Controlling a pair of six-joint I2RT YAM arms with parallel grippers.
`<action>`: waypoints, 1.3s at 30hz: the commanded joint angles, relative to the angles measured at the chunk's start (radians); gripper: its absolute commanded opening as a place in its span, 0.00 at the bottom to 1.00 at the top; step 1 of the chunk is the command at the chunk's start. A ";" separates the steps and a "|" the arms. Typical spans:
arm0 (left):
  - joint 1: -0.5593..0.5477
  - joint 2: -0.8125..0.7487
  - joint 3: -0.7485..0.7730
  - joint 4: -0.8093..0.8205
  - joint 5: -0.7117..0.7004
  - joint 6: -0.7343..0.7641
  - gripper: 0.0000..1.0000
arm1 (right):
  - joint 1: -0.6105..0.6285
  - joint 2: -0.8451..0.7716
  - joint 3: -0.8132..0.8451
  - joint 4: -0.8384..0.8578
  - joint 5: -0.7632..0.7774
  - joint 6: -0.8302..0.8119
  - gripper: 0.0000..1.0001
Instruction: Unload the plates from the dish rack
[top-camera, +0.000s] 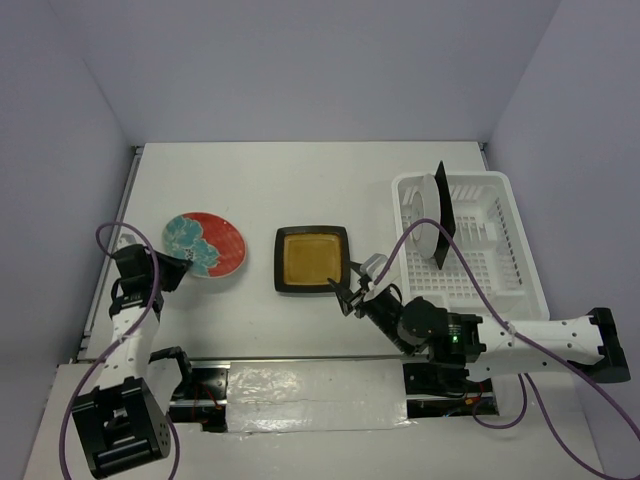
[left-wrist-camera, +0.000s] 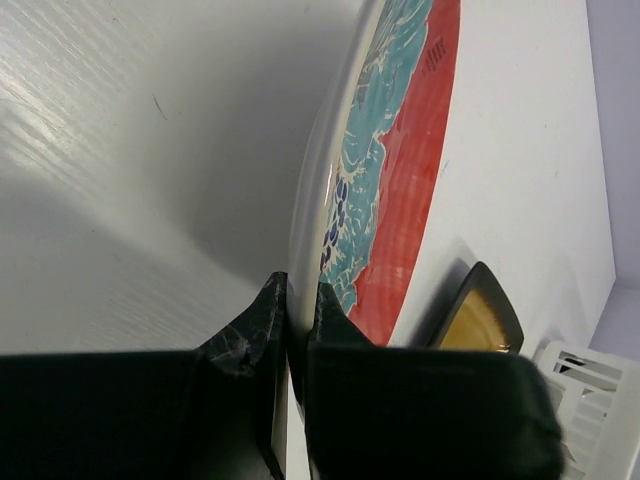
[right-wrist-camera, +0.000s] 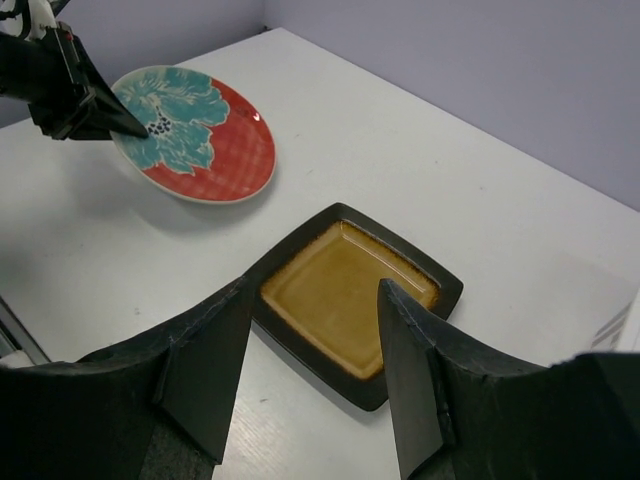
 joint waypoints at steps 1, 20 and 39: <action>0.008 -0.008 0.023 0.262 0.043 -0.001 0.00 | 0.006 0.004 0.017 -0.001 0.036 0.027 0.60; 0.011 0.171 0.012 0.246 -0.127 0.057 0.75 | 0.005 0.078 0.061 0.070 0.121 -0.047 0.60; -0.143 0.022 0.305 -0.068 -0.189 0.131 0.99 | -0.338 0.020 0.489 -0.514 0.192 0.319 0.63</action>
